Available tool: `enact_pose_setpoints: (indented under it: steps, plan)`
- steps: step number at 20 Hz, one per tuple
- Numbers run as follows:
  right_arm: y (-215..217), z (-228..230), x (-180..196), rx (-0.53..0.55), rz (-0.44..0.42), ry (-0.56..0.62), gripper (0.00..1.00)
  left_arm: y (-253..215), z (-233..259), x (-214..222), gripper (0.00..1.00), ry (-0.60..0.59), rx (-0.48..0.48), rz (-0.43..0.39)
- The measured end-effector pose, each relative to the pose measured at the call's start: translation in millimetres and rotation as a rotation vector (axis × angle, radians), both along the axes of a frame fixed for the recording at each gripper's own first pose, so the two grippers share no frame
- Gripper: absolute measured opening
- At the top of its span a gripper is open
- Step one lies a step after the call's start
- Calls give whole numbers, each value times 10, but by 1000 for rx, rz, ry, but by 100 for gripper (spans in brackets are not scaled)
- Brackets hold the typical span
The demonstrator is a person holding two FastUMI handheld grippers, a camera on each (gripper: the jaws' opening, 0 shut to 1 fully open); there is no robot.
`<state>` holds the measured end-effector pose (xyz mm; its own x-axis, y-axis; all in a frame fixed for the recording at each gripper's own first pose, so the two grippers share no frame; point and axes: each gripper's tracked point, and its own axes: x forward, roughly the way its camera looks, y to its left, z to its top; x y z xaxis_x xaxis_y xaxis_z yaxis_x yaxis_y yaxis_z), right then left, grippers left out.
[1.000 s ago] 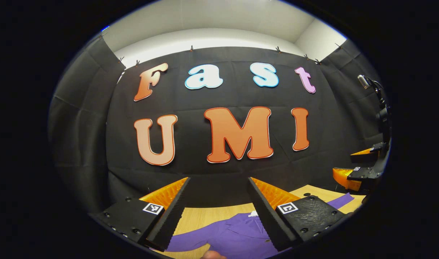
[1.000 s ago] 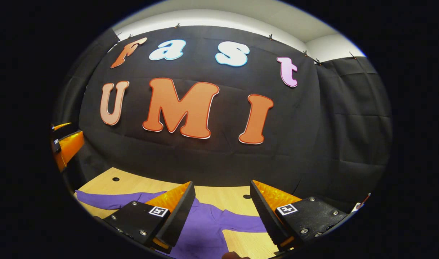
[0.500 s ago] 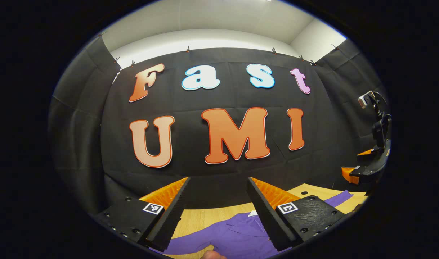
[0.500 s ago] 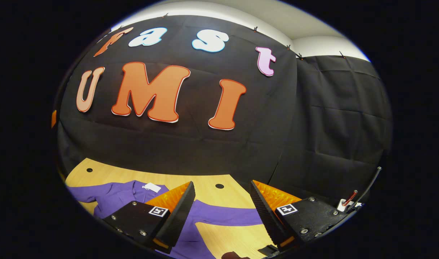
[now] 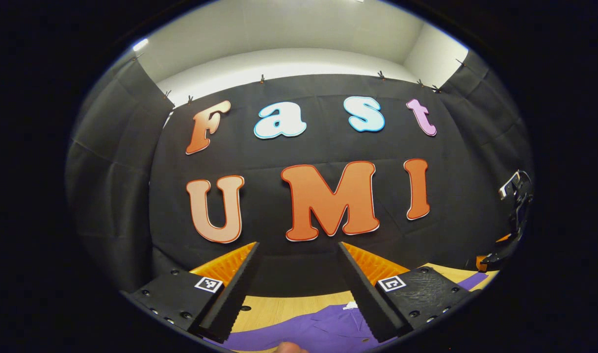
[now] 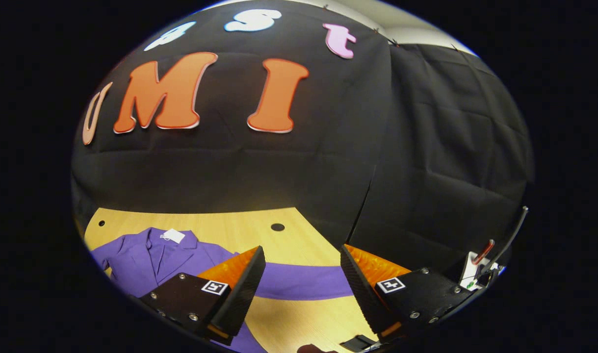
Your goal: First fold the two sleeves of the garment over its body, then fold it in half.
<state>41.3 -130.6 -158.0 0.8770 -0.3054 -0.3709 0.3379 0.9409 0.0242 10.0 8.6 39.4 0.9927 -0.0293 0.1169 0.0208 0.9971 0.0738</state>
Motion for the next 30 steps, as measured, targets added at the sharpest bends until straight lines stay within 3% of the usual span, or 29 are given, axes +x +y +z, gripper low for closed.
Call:
enact_pose_setpoints:
  steps: [7,11,16,22,30]
  plan:
    - [-625,-1045,297,138,-77,278,94,-73,-52,-10,99,38,26,72]
    - [-831,-1476,329,231,-66,420,95,-102,-180,-13,99,84,26,113]
    - [-1001,-1897,381,263,-18,580,95,-113,-354,-43,99,142,17,162]
    - [-1106,-2355,421,409,-32,719,95,-86,-454,-103,99,190,25,220]
    - [-1245,-2643,443,438,-28,818,95,-67,-619,-116,99,250,27,264]
